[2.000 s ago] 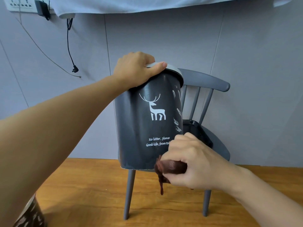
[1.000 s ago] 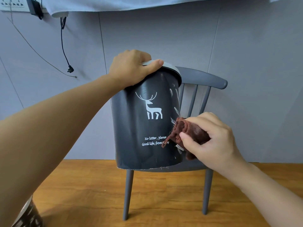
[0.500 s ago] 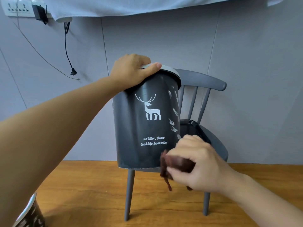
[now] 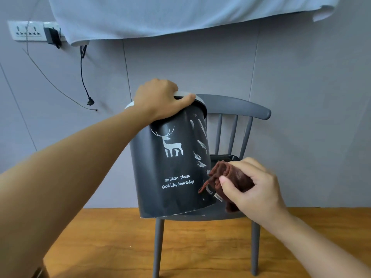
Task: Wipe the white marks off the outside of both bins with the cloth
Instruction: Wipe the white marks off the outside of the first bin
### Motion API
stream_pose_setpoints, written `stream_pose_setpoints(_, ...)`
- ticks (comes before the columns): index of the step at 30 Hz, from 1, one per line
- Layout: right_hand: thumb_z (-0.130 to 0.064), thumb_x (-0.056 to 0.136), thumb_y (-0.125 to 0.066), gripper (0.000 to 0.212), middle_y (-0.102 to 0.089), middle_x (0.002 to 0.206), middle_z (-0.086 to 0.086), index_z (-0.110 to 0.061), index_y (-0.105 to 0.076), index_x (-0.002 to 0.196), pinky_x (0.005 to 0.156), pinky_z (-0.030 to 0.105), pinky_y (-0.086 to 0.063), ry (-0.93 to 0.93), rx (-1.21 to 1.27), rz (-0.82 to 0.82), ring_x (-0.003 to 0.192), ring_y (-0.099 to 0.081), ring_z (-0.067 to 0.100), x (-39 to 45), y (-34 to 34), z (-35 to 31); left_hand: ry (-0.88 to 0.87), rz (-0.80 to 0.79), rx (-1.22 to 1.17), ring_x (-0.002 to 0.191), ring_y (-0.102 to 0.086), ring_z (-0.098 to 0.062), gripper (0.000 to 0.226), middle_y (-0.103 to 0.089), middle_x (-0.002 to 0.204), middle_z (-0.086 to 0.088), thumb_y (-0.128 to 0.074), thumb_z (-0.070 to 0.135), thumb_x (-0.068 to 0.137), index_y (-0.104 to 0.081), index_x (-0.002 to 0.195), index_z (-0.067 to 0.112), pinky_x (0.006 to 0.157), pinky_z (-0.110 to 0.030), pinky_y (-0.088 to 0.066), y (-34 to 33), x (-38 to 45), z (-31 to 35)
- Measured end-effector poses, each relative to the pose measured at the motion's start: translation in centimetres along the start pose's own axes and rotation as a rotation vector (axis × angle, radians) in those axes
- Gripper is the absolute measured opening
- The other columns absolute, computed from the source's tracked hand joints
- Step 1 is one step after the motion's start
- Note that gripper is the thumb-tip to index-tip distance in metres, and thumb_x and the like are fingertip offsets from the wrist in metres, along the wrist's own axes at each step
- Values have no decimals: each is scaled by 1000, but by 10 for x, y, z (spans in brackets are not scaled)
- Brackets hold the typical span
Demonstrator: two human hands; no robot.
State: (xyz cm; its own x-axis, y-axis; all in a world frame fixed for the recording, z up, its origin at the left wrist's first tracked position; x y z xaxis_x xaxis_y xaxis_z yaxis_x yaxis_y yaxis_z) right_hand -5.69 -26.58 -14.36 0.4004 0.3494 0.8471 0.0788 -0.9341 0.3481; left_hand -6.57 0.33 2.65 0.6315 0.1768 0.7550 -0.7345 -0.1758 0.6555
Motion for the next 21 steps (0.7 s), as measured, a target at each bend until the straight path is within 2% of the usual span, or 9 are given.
stream_pose_setpoints(4, -38, 89, -69, 30, -68, 92, -8, -14, -79, 104, 71, 29, -61, -45, 15, 84, 90, -69, 13, 5, 3, 5, -49, 59, -48, 50, -43, -19, 76, -40, 48, -2, -42, 84, 79, -31, 54, 13, 48, -30, -21, 5, -4, 10)
stream_pose_setpoints(10, -42, 91, -68, 29, -67, 91, -8, -17, -78, 103, 70, 16, -57, -111, 47, 192, 90, -69, 10, 8, 6, 9, -104, 93, -188, 47, -28, -21, 71, -24, 46, -2, -56, 70, 85, -26, 56, 12, 48, -33, -22, 5, -11, 26)
stream_pose_setpoints(13, -40, 92, -68, 28, -67, 91, -7, -16, -77, 102, 71, 15, -57, -109, 51, 228, 89, -70, 12, 9, 10, 10, -143, 77, -258, 52, -29, -25, 67, -31, 51, -11, -57, 62, 88, -32, 57, 9, 51, -38, -28, 6, -13, 26)
stream_pose_setpoints(17, -44, 91, -67, 33, -70, 92, -6, -15, -77, 104, 74, 13, -56, -117, 75, 254, 92, -70, 10, 15, 13, 11, -220, -22, -280, 54, -34, -26, 49, -34, 52, -4, -48, 48, 89, -37, 60, 10, 53, -36, -32, 11, -10, 28)
stream_pose_setpoints(19, -45, 91, -66, 34, -71, 96, -6, -16, -75, 107, 77, 12, -55, -118, 94, 237, 95, -70, 11, 21, 12, 9, -204, -67, -271, 59, -42, -28, 36, -42, 55, -4, -42, 42, 84, -45, 64, 12, 56, -36, -37, 10, -8, 28)
stream_pose_setpoints(21, -45, 91, -65, 33, -71, 98, -7, -19, -74, 109, 79, 14, -55, -115, 104, 205, 97, -70, 11, 31, 9, 6, -168, -46, -243, 61, -45, -30, 34, -45, 56, -5, -38, 41, 83, -44, 66, 13, 57, -36, -37, 8, -11, 29)
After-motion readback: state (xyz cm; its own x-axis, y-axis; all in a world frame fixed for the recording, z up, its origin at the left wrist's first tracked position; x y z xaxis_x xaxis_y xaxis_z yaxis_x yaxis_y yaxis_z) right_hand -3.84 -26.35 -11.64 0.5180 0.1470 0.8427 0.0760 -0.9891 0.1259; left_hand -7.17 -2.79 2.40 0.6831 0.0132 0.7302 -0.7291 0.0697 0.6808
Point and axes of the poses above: each hand's wrist, its own x-axis towards the middle knuckle, its own y-axis out of the back of the hand, z = x × y, the point moved 6 cm from there along x, towards the middle knuckle
